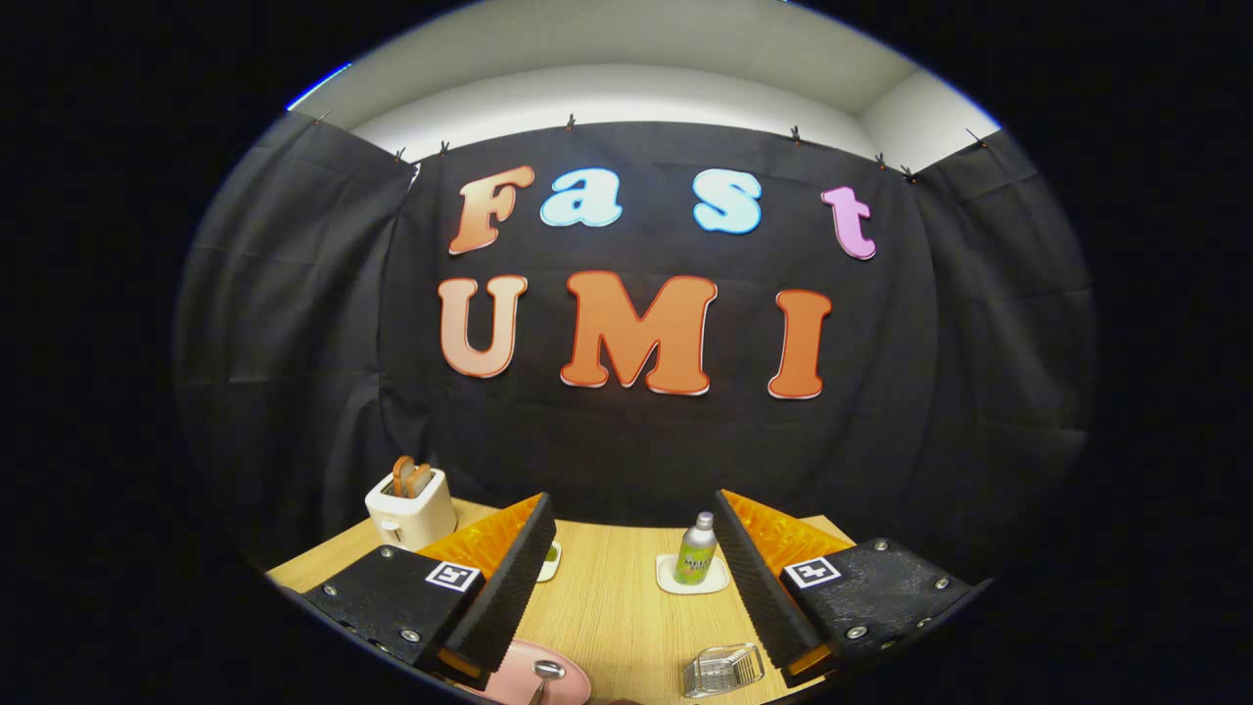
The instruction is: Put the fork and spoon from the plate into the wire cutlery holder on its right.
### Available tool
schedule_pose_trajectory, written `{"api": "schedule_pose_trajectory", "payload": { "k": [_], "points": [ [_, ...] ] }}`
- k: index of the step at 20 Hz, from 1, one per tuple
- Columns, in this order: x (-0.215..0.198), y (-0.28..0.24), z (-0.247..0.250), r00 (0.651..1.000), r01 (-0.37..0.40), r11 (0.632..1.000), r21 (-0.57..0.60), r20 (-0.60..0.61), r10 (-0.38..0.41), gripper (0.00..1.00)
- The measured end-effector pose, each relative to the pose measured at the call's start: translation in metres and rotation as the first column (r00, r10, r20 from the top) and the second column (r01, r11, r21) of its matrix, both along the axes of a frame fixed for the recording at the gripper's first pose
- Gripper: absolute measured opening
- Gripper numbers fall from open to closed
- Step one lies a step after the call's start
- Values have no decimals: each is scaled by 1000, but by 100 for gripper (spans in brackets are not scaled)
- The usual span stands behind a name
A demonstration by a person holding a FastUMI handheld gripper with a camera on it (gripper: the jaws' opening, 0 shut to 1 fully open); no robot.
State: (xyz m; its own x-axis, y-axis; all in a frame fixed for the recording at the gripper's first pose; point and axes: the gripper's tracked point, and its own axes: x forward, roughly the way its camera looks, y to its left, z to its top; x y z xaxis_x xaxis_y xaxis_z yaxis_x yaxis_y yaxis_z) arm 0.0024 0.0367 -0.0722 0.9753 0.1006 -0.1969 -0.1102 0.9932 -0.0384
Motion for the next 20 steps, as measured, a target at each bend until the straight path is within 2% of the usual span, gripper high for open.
{"api": "schedule_pose_trajectory", "payload": {
  "k": [4,7,10,12,16,18,20],
  "points": [
    [-11,24,-59,982,-61,998,-5,-182,59,97],
    [-25,37,-108,940,-96,995,-14,-331,86,97],
    [-40,46,-143,899,-124,992,-28,-425,101,97],
    [-50,54,-172,863,-148,988,-36,-493,112,97],
    [-78,68,-223,766,-197,980,-31,-629,134,96],
    [-90,71,-246,733,-221,974,-43,-667,136,94],
    [-107,72,-271,684,-234,971,-57,-719,123,89]
  ]
}}
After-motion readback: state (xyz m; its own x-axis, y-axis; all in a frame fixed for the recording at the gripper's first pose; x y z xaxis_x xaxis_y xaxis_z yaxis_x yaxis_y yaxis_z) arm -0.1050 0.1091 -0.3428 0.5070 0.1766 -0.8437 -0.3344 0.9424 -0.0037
